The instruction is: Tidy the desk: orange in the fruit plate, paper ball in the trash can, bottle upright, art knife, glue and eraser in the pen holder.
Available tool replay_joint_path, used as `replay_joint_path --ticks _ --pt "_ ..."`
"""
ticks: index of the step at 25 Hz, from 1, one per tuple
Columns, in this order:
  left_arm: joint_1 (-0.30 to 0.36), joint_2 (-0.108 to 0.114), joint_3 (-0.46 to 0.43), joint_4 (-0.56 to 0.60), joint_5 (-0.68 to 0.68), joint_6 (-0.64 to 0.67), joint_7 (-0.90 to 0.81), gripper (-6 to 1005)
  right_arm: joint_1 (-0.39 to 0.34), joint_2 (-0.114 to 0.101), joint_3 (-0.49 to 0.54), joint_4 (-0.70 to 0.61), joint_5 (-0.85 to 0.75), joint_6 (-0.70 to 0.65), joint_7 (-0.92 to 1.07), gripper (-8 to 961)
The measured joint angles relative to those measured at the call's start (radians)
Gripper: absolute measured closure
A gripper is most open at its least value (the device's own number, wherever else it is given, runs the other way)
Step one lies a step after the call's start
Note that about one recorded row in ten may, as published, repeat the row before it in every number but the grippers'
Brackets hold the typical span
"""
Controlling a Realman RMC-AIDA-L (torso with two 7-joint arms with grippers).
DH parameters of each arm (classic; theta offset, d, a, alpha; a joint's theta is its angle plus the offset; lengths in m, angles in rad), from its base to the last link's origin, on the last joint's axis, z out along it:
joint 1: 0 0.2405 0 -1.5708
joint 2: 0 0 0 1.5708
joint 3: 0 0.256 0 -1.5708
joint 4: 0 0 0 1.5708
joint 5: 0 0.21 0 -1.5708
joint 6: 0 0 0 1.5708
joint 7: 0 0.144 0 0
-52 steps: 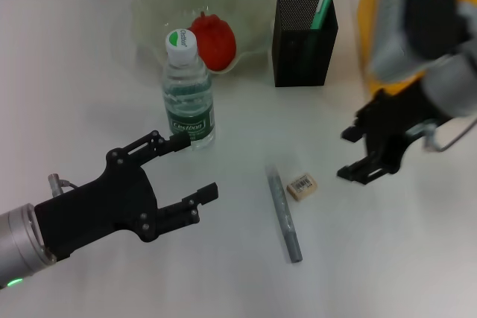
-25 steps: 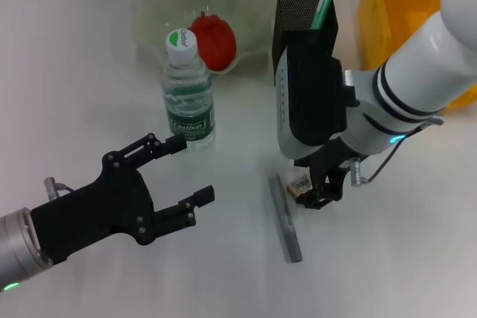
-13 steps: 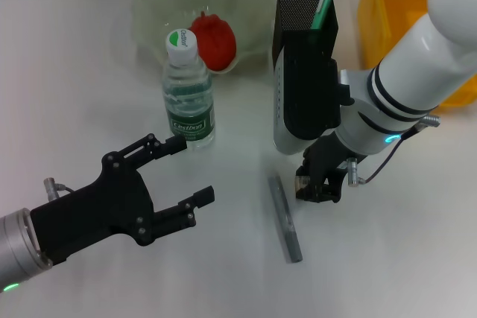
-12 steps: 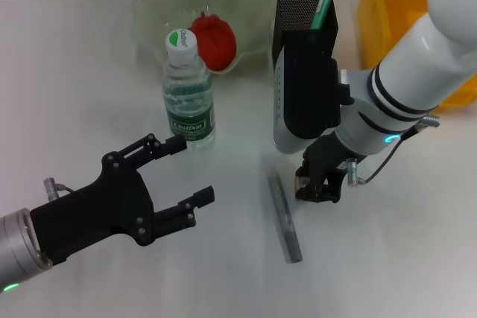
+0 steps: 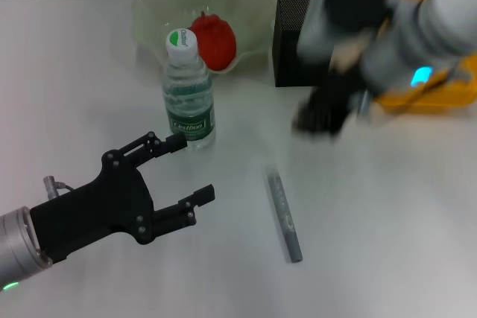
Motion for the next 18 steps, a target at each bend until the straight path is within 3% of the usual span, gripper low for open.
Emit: replay_joint_path --ticks 1,2,4,7,9,18 --pt "0.000 -0.001 0.000 0.000 0.000 0.000 0.000 216 -0.024 0.000 0.095 -0.083 0.001 0.013 0.013 687" --pt "0.000 -0.001 0.000 0.000 0.000 0.000 0.000 216 -0.024 0.000 0.095 -0.083 0.001 0.013 0.013 685" --pt "0.000 -0.001 0.000 0.000 0.000 0.001 0.000 216 -0.054 0.002 0.199 -0.163 0.019 0.101 0.031 681" --pt "0.000 -0.001 0.000 0.000 0.000 0.001 0.000 216 -0.059 0.000 0.229 -0.165 0.030 0.172 0.049 676" --pt "-0.001 -0.001 0.000 0.000 0.000 0.002 0.000 216 -0.050 -0.001 0.236 -0.109 0.033 0.265 0.057 672" --pt "-0.006 -0.001 0.000 0.000 0.000 0.004 -0.004 216 0.052 -0.001 0.239 0.196 0.035 0.427 0.054 656"
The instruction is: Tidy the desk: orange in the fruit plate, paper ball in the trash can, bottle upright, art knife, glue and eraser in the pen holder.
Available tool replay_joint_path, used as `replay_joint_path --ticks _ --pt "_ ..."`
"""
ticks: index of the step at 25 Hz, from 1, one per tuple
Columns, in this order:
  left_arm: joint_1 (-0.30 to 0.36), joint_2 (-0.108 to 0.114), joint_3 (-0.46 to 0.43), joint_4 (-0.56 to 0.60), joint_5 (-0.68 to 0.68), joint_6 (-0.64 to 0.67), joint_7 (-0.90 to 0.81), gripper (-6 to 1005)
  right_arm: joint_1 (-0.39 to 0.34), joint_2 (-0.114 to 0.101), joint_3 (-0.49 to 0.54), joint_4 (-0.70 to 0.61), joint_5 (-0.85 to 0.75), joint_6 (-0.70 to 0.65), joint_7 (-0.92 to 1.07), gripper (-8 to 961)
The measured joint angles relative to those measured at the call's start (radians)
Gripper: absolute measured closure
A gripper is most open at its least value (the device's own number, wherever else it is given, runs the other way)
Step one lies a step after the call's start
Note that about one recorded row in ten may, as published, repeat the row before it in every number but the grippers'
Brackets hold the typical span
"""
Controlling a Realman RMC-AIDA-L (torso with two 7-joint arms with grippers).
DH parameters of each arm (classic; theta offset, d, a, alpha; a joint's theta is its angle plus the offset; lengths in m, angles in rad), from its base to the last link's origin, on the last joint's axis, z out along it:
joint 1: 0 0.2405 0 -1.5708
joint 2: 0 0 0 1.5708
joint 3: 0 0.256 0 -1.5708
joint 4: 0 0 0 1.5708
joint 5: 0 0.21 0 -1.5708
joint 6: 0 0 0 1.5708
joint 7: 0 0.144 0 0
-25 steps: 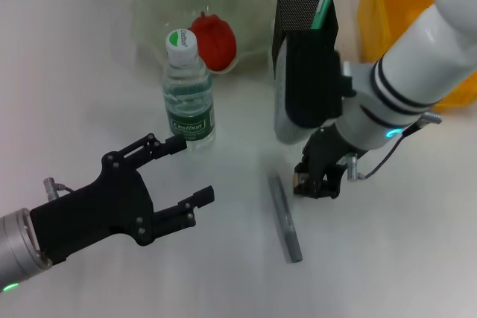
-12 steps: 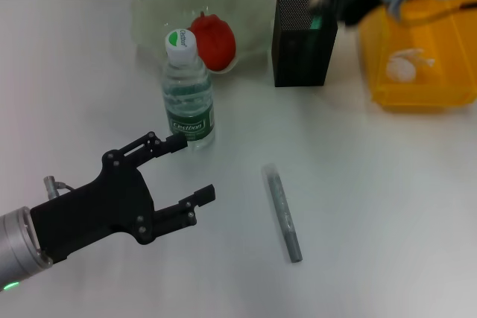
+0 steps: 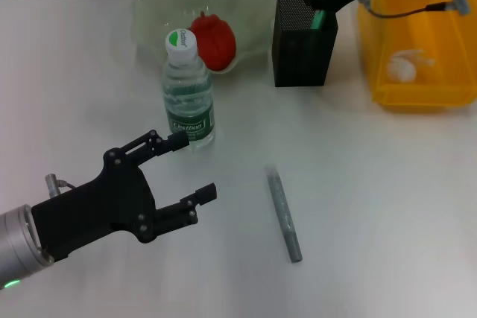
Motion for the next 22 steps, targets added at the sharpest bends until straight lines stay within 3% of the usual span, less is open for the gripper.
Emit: replay_joint_path --ticks 8,13,17,18,22 --pt "0.000 0.001 0.000 0.000 0.000 0.003 -0.002 216 0.006 0.002 -0.005 0.018 -0.003 0.013 0.005 641" --pt "0.000 0.002 0.000 0.000 0.000 0.003 -0.001 216 -0.005 0.002 0.004 0.004 -0.001 0.010 0.006 504" --pt "0.003 0.003 -0.001 0.000 0.000 0.006 0.000 216 -0.057 0.002 0.002 -0.145 0.001 -0.077 0.088 412" --pt "0.005 0.003 -0.003 0.001 0.000 0.008 0.002 216 -0.098 0.002 -0.008 -0.260 0.000 -0.174 0.164 401" --pt "0.016 0.011 -0.011 0.001 0.000 0.012 0.004 216 -0.136 0.003 -0.040 -0.396 -0.001 -0.324 0.271 360"
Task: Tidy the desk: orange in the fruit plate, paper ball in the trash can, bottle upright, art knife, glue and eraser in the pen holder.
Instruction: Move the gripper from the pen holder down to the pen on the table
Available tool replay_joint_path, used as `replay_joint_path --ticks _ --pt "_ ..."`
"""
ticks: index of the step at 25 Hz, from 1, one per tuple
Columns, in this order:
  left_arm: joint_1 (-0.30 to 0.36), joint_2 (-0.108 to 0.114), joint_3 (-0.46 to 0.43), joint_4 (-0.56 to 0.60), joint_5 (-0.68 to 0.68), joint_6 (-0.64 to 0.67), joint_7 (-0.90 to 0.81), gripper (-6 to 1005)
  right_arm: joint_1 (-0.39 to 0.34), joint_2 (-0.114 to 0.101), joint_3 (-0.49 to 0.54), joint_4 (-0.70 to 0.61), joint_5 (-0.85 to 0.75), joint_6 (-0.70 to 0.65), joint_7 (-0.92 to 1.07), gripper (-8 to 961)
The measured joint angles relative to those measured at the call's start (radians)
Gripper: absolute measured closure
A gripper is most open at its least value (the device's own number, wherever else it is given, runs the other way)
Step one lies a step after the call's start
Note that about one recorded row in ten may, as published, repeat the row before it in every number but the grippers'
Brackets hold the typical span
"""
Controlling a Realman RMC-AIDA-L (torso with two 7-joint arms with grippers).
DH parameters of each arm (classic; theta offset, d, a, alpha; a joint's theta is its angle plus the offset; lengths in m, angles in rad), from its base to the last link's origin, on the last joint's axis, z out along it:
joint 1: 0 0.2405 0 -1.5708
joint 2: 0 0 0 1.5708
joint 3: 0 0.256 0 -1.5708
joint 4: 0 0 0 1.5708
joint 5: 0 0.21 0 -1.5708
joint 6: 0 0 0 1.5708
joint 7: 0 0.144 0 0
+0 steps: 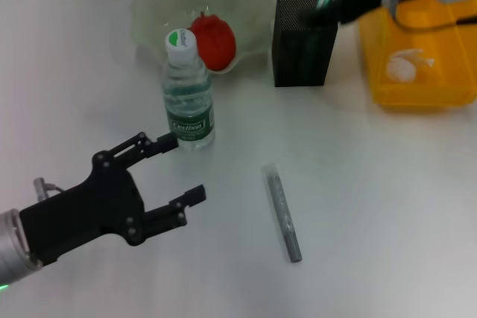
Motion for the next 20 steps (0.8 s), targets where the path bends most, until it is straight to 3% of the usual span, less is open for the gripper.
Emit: replay_joint_path --ticks 1,6,14,20 --pt "0.005 0.003 -0.001 0.000 -0.001 0.001 0.001 216 -0.014 0.003 -0.036 -0.052 0.000 -0.093 0.075 350" --pt "0.022 0.006 -0.013 0.000 -0.001 0.008 0.006 216 -0.009 0.004 -0.149 -0.039 -0.004 -0.180 0.167 159" --pt "0.024 0.005 -0.015 0.000 0.000 0.009 0.006 216 0.087 0.004 -0.393 0.166 -0.005 -0.110 0.228 155" --pt "0.024 0.006 -0.015 0.000 0.000 0.009 0.006 216 0.145 0.005 -0.484 0.258 -0.002 -0.070 0.260 168"
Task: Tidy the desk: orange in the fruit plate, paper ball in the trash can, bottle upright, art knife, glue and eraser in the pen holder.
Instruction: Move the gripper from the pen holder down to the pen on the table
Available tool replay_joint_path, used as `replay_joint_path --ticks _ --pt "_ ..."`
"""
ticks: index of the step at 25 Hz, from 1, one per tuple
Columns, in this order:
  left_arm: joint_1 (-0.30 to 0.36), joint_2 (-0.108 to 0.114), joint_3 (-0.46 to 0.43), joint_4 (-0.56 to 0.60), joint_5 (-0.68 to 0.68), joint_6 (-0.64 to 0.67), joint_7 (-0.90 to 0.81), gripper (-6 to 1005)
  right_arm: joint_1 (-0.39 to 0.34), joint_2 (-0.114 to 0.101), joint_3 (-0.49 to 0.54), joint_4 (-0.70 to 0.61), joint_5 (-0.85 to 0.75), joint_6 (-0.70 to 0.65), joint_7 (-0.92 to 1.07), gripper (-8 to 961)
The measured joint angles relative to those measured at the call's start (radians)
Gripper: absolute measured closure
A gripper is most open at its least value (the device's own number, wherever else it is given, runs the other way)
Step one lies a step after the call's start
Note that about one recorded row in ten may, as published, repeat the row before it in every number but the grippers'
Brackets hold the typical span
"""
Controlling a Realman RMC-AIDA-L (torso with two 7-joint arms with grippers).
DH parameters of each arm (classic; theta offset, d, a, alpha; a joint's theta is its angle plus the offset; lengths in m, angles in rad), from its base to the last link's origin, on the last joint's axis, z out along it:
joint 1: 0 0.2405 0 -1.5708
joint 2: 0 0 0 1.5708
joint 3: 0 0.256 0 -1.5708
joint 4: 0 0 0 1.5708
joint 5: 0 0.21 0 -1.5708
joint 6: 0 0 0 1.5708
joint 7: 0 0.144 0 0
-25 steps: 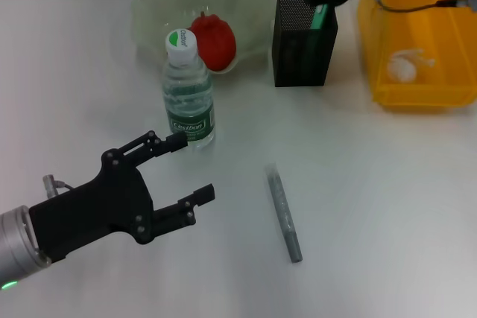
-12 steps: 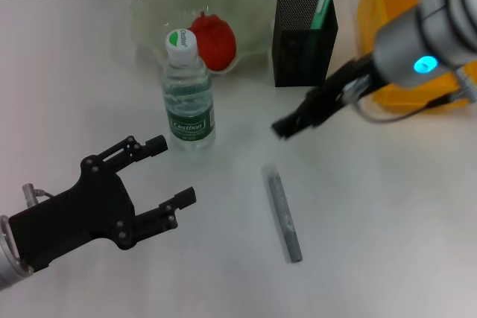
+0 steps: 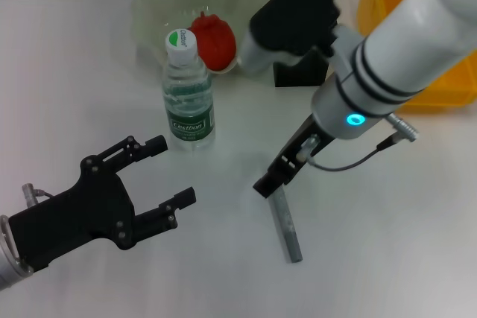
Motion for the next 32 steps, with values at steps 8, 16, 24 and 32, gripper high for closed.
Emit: replay_joint_path --ticks 8,16,24,32 --pt "0.000 -0.001 0.000 0.000 0.000 0.000 0.000 215 0.052 0.003 -0.077 0.079 0.001 0.037 0.041 185" --pt "0.000 -0.002 0.000 0.000 0.000 -0.001 0.001 215 0.071 0.003 -0.089 0.131 0.003 0.060 0.060 201" --pt "0.000 -0.005 -0.004 0.000 0.000 -0.002 0.002 215 0.086 0.003 -0.097 0.152 0.004 0.056 0.075 314" --pt "0.000 -0.006 -0.010 0.000 0.000 -0.002 0.002 215 0.086 0.003 -0.098 0.156 0.004 0.044 0.083 463"
